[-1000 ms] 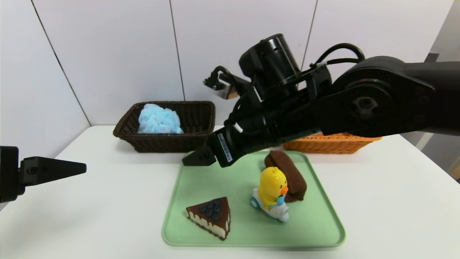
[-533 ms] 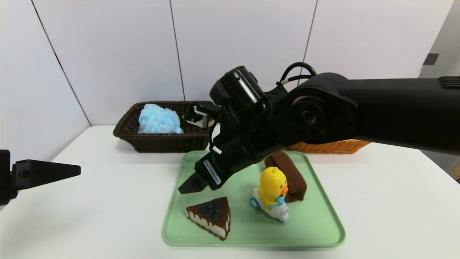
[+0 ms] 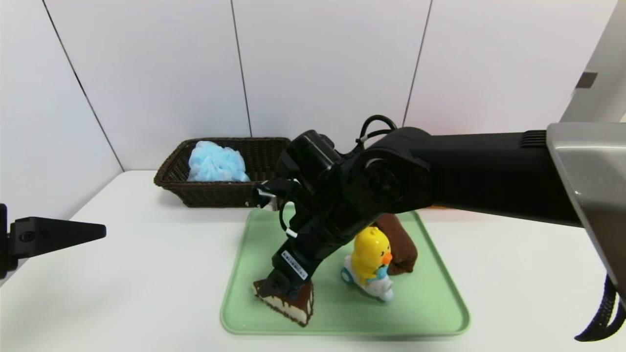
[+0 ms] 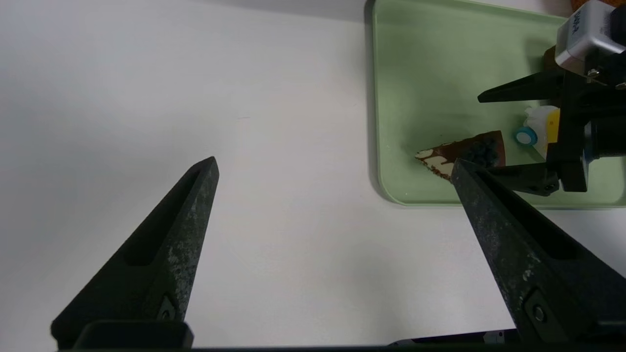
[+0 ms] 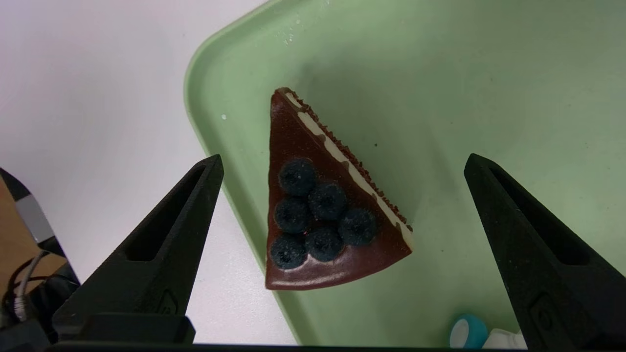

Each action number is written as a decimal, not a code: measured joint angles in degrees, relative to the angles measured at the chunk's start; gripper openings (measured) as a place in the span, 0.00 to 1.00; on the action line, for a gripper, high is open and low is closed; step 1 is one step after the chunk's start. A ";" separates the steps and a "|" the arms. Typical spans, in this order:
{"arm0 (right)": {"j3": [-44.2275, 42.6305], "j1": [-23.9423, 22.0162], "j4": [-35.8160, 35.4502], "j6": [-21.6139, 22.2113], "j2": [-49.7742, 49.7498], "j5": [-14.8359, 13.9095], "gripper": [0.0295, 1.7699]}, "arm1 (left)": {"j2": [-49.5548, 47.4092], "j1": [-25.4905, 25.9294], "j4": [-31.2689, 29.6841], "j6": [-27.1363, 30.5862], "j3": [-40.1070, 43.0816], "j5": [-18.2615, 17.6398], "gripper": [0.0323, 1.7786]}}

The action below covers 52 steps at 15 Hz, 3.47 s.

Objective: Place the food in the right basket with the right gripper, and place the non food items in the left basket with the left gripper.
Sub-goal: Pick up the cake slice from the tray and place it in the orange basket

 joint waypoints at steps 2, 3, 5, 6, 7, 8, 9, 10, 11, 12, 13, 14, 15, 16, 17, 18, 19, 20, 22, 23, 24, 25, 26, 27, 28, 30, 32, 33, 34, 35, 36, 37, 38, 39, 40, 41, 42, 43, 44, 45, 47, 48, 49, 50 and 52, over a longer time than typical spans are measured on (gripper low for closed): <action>0.04 0.02 0.11 -1.55 0.89 -1.30 0.96 | -0.13 0.02 -0.02 0.00 0.00 0.00 0.95; 0.12 0.13 0.20 -2.56 1.24 -2.33 0.96 | -0.17 0.02 0.00 0.00 0.00 0.02 0.95; 0.17 0.30 1.55 -4.19 1.63 -3.01 0.96 | -0.24 0.02 0.00 -0.11 0.00 0.00 0.95; 0.17 0.38 2.50 -5.30 1.71 -3.07 0.96 | -0.24 0.02 -0.05 -0.15 0.00 -0.04 0.95; 0.17 0.38 3.11 -5.99 1.74 -3.07 0.96 | -0.24 0.02 -0.07 -0.22 0.00 -0.09 0.95; 0.17 0.49 3.41 -6.14 1.77 -3.10 0.96 | -0.22 0.02 -0.07 -0.23 0.00 -0.15 0.95; 0.17 0.61 3.47 -6.18 1.83 -3.10 0.96 | -0.20 0.02 -0.10 -0.23 0.00 -0.15 0.95; 0.20 0.66 3.47 -6.23 1.93 -3.15 0.96 | -0.17 0.00 -0.07 -0.23 0.00 -0.15 0.95; 0.22 0.72 3.47 -6.23 2.10 -3.12 0.96 | -0.17 0.00 -0.07 -0.26 0.00 -0.15 0.95; 0.23 0.85 3.47 -6.23 2.27 -3.15 0.96 | -0.17 -0.02 -0.10 -0.28 0.00 -0.20 0.95; 0.23 1.04 3.47 -6.25 2.38 -3.21 0.96 | -0.15 -0.02 -0.07 -0.26 0.00 -0.20 0.95; 0.23 1.13 3.47 -6.31 2.45 -3.21 0.96 | -0.15 0.00 -0.10 -0.23 0.02 -0.17 0.95; 0.30 1.13 3.50 -6.40 2.49 -3.23 0.89 | -0.15 0.02 -0.10 -0.26 0.02 -0.17 0.95; 0.34 1.16 3.52 -6.64 2.54 -3.21 0.79 | -0.15 0.07 -0.10 -0.26 0.02 -0.17 0.95; 0.34 1.18 3.50 -6.81 2.57 -3.23 0.69 | -0.15 0.09 -0.11 -0.23 0.02 -0.15 0.95; 0.34 1.27 3.50 -6.81 2.57 -3.36 0.61 | -0.15 0.09 -0.11 -0.28 0.02 -0.17 0.95; 0.34 1.35 3.50 -6.81 2.60 -3.89 0.55 | -0.15 0.09 -0.13 -0.26 0.02 -0.17 0.95; 0.34 1.43 3.47 -6.79 2.62 -4.50 0.50 | -0.15 0.09 -0.13 -0.23 0.02 -0.17 0.95; -0.09 1.49 3.47 -6.78 2.54 -4.80 0.45 | -0.15 0.09 -0.16 -0.26 0.00 -0.17 0.95; -0.55 1.46 3.47 -6.67 2.40 -4.80 0.45 | -0.15 0.09 -0.16 -0.26 -0.02 -0.17 0.95; -1.05 1.45 3.47 -6.31 2.21 -4.77 0.45 | -0.17 0.09 -0.13 -0.23 -0.04 -0.15 0.95; -1.40 1.38 3.47 -6.07 1.93 -4.72 0.45 | -0.20 0.09 -0.24 -0.26 -0.13 -0.15 0.95; -2.10 1.18 3.41 -5.84 1.46 -4.56 0.45 | -0.20 0.09 -0.30 -0.26 -0.24 -0.15 0.95; -2.73 0.93 2.95 -5.38 0.88 -4.52 0.45 | -0.22 0.09 -0.33 -0.23 -0.28 -0.15 0.95; -3.11 0.52 2.36 -5.05 0.13 -4.55 0.45 | -0.24 0.09 -0.33 -0.26 -0.33 -0.15 0.95; -3.36 -1.00 0.66 -4.55 -1.62 -4.61 0.45 | -0.20 0.09 -0.29 -0.17 -0.33 -0.17 0.95; -3.41 -3.32 -0.17 -2.71 -3.52 -4.52 0.45 | -0.17 0.09 -0.33 -0.17 -0.33 -0.20 0.95; -3.44 -4.83 -1.24 -1.02 -4.66 -4.45 0.45 | -0.17 0.09 -0.41 -0.15 -0.33 -0.24 0.95; -3.46 -6.42 -2.54 0.63 -5.73 -4.45 0.45 | -0.15 0.09 -0.46 -0.15 -0.33 -0.26 0.95; -3.47 -8.30 -3.67 1.79 -6.80 -4.45 0.45 | -0.11 0.09 -0.60 -0.15 -0.33 -0.24 0.95; -3.47 -10.20 -4.22 2.21 -7.69 -4.45 0.45 | -0.04 0.09 -0.63 -0.15 -0.33 -0.26 0.95; -3.47 -12.26 -4.57 2.62 -8.52 -4.50 0.45 | 0.05 0.09 -0.66 -0.11 -0.33 -0.30 0.95; -3.47 -14.37 -4.99 3.11 -9.31 -4.52 0.45 | 0.09 0.09 -0.68 -0.11 -0.33 -0.33 0.95; -3.47 -16.71 -5.92 3.96 -10.00 -4.55 0.45 | 0.13 0.09 -0.68 -0.11 -0.26 -0.44 0.95; -3.47 -18.97 -7.03 4.83 -10.47 -4.56 0.45 | 0.13 0.09 -0.66 -0.15 -0.11 -1.02 0.95; -3.41 -21.39 -7.94 5.49 -10.84 -4.63 0.45 | 0.16 0.09 -0.66 -0.15 -0.04 -1.77 0.95; -3.35 -23.74 -8.41 5.71 -11.08 -4.63 0.45 | 0.20 0.09 -0.68 -0.15 -0.02 -1.99 0.95; -3.30 -26.14 -8.72 5.81 -11.22 -4.66 0.45 | 0.33 0.09 -0.77 -0.12 0.00 -1.99 0.95; -3.30 -28.73 -9.05 5.86 -11.24 -4.66 0.45 | 0.49 0.09 -0.77 -0.15 -0.02 -1.96 0.95; -3.30 -31.15 -9.40 5.86 -11.13 -4.67 0.45 | 0.63 0.09 -0.77 -0.11 -0.02 -1.94 0.95; -3.28 -35.89 -9.65 5.62 -10.25 -4.74 0.45 | 0.90 0.09 -0.85 -0.12 -0.06 -1.93 0.95; -3.25 -37.90 -9.68 5.46 -9.59 -4.78 0.45 | 1.05 0.09 -0.94 -0.11 -0.06 -1.90 0.95; -3.25 -39.62 -9.68 5.35 -8.85 -4.85 0.45 | 1.21 0.09 -1.27 -0.15 -0.04 -1.90 0.95; -3.24 -41.13 -9.73 5.27 -8.05 -4.91 0.45 | 1.29 0.09 -1.57 -0.11 -0.04 -1.90 0.95; -3.17 -43.58 -9.70 5.21 -6.31 -4.89 0.45 | 1.55 0.09 -1.62 -0.09 0.00 -1.90 0.95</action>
